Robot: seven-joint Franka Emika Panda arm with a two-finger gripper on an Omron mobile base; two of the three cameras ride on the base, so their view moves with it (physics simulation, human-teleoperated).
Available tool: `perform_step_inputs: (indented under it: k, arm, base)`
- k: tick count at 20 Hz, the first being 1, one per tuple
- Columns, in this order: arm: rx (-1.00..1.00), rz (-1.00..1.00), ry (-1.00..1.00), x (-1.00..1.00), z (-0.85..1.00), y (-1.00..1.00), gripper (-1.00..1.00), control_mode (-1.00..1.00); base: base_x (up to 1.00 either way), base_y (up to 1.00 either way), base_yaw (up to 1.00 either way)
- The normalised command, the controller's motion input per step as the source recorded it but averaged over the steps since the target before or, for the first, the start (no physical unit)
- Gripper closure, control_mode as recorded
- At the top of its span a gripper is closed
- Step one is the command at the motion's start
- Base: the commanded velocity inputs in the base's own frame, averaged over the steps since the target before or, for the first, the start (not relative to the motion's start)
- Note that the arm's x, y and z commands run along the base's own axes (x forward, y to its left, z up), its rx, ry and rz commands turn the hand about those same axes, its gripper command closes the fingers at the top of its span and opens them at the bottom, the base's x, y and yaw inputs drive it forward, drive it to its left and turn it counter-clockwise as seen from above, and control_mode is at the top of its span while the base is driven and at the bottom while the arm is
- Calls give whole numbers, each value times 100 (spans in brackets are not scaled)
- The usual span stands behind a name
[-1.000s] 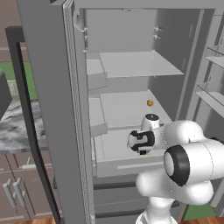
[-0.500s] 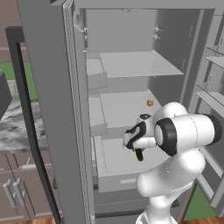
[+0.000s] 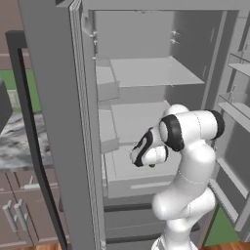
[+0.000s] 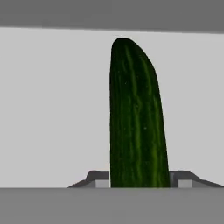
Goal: Place the bell pepper and cucumber inside the fridge drawer. Close the drawer after placing the vegetables.
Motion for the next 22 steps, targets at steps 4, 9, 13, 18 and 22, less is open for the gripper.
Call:
perform_step_inputs:
  k: [4, 9, 13, 18, 22]
  arm:
    - [-1, 0, -6, -98, -73, 21, -100, -100]
    - [0, 0, -1, -77, -32, 4, -100, -100]
    - [0, 0, 0, 35, 65, 0, -100, -100]
    - [-2, 0, 0, -18, 100, 0, -100, -100]
    - [0, -4, 2, -42, 100, 0, -100, -100]
  base:
    - [0, 0, 0]
    - [0, 0, 0]
    - [0, 0, 0]
    - [0, 0, 0]
    - [0, 0, 0]
